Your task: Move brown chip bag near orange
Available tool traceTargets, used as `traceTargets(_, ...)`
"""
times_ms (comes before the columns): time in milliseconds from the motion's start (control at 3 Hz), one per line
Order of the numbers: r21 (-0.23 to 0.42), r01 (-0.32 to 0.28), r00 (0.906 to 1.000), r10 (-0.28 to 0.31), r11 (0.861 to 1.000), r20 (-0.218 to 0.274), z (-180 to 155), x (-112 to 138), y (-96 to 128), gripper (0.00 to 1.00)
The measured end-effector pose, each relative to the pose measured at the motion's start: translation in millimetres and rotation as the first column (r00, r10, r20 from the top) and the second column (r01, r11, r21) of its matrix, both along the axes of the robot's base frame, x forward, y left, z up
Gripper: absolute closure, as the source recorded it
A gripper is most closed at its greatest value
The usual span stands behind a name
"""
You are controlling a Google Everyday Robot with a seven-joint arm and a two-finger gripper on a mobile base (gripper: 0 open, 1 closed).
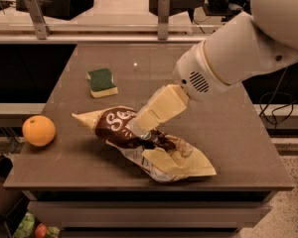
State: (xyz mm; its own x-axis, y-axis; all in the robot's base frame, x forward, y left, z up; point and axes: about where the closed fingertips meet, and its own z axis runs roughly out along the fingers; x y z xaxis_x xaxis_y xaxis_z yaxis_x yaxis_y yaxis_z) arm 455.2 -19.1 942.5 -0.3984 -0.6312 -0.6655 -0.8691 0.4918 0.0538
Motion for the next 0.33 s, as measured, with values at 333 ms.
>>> traceTargets(333,0.000,0.000,1.0000,0.000,1.000,0.000,0.1,0.0,0.0,0.00)
